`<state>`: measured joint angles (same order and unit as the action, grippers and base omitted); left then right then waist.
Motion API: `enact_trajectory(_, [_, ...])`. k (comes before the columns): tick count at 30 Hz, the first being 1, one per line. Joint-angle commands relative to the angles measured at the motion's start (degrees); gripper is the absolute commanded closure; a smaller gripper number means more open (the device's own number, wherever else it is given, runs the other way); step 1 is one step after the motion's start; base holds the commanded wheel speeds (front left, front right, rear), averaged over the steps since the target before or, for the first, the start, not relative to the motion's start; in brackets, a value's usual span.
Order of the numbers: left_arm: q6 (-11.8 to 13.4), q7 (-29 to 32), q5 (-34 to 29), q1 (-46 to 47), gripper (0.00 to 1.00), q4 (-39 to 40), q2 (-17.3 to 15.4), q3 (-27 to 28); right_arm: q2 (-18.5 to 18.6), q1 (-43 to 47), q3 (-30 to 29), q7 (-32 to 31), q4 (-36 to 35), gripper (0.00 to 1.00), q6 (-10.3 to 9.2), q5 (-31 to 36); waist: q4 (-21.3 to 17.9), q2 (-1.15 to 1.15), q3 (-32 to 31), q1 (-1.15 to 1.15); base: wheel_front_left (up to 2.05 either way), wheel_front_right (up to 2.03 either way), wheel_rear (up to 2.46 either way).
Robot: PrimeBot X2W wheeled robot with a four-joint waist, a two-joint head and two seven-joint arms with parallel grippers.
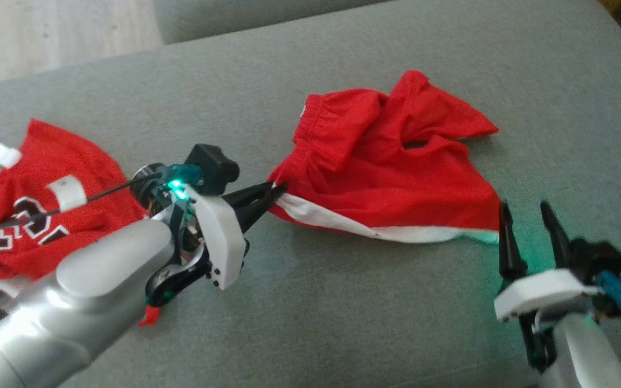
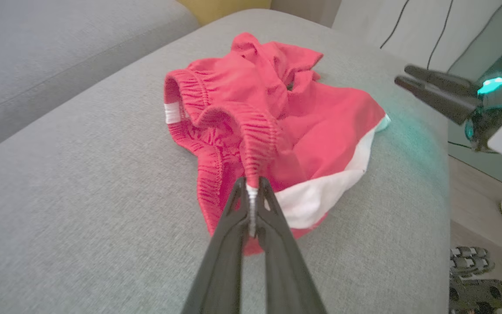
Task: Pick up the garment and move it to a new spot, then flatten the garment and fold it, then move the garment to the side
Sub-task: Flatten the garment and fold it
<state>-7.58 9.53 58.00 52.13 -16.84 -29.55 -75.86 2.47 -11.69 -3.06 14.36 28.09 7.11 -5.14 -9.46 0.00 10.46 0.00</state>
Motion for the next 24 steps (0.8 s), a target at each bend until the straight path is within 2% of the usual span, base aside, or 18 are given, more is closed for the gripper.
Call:
enact_trajectory(1, [0.09,-2.95,0.33,0.46,1.0,-0.58,-0.32,2.68,0.41,0.13,0.52,0.32,0.77,0.0,0.37,0.59,1.57,0.0,-1.3,0.0,0.0,0.0,0.0])
enact_trajectory(12, [0.55,-14.43,-0.39,-4.26,1.0,-8.06,4.08,3.79,0.41,1.98,3.18,-2.82,6.77,0.0,0.37,-0.94,2.97,0.0,-3.55,0.0,0.0,0.0,0.0])
enact_trajectory(24, [0.28,-17.1,0.71,-5.4,1.0,-12.38,5.12,3.83,0.41,2.45,4.72,-4.47,8.26,0.0,0.37,0.38,1.65,0.0,-4.68,0.0,0.0,0.0,0.0])
